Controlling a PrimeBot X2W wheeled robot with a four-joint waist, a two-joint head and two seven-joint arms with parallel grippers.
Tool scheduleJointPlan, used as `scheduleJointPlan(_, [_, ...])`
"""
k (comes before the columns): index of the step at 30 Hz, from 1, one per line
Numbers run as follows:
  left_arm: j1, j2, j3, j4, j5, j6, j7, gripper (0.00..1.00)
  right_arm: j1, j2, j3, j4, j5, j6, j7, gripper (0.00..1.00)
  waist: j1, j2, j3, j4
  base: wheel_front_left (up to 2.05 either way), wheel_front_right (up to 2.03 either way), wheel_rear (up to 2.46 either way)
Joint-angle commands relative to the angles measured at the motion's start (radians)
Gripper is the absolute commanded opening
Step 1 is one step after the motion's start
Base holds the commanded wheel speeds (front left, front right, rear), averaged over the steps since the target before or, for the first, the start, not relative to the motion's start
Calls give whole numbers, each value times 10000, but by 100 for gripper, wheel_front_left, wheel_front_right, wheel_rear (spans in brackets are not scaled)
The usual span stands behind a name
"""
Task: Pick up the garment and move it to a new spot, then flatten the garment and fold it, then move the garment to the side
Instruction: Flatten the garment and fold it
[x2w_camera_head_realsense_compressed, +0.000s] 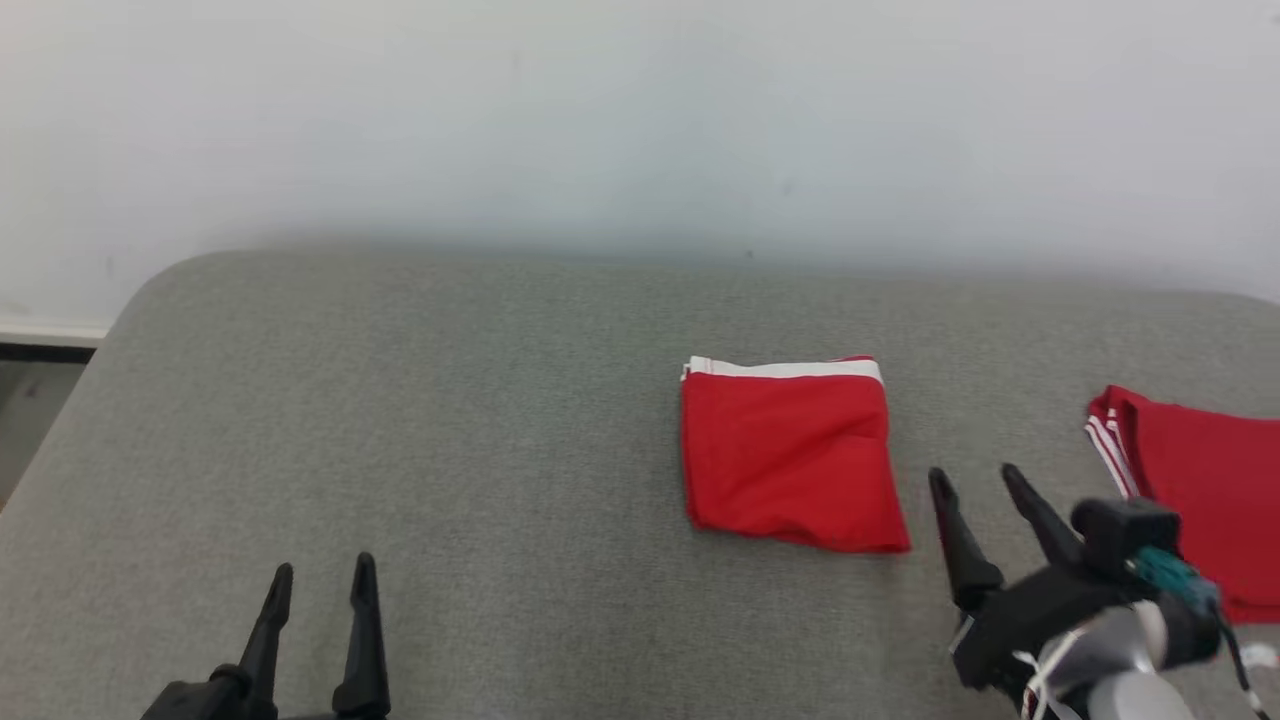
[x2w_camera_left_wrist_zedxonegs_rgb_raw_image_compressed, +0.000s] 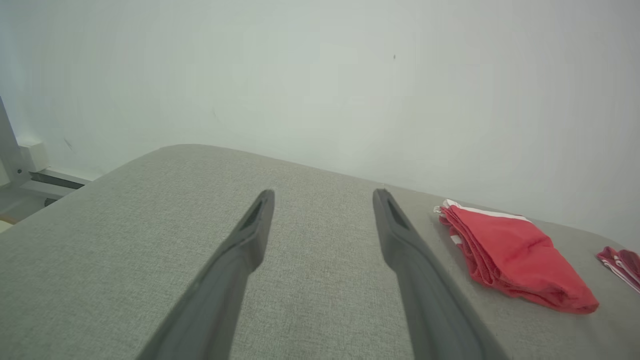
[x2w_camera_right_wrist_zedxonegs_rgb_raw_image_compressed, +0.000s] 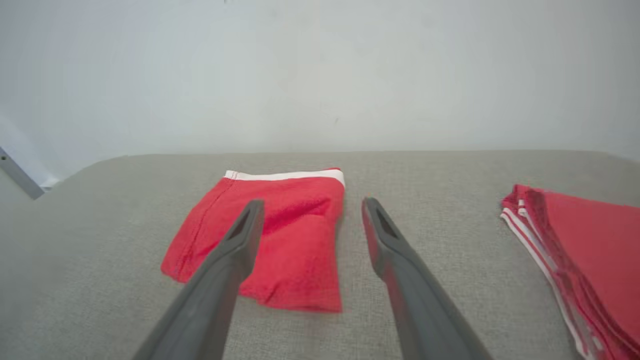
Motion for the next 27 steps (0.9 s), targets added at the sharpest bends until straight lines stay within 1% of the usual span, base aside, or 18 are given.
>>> scheduleJointPlan(1, [132, -75, 93, 47, 136, -17, -27, 100, 216, 111, -120, -201, -114, -20, -69, 100, 0, 0, -106, -261, 0, 0, 0])
scheduleJointPlan(4, [334, -181, 430, 272, 104, -75, -27, 100, 834, 252, -492, -838, -325, -20, -281, 100, 0, 0, -150, -477, 0, 0, 0])
scheduleJointPlan(7, [480, -253, 534, 507, 51, -113, -27, 100, 1293, 357, -715, -1061, -362, -20, -500, 100, 0, 0, -223, -650, 0, 0, 0])
scheduleJointPlan(8, [523, -278, 501, 573, 76, -46, 43, 100, 1415, 391, -784, -1063, -352, -20, -554, 100, 0, 0, -256, -693, 0, 0, 0])
scheduleJointPlan(14, [654, 15, 219, 860, 399, 170, 677, 100, 1936, 425, -801, -633, -250, -20, -294, 100, 0, 0, -400, -867, 0, 0, 0])
scheduleJointPlan(21, [868, 104, 250, 950, 368, 242, 511, 100, 2147, 445, -958, -461, -353, -20, -181, 100, 0, 0, -529, -1069, 0, 0, 0])
scheduleJointPlan(27, [1012, 68, 289, 875, 341, 178, 329, 100, 2162, 451, -779, -521, -305, -20, -225, 100, 0, 0, -574, -1132, 0, 0, 0])
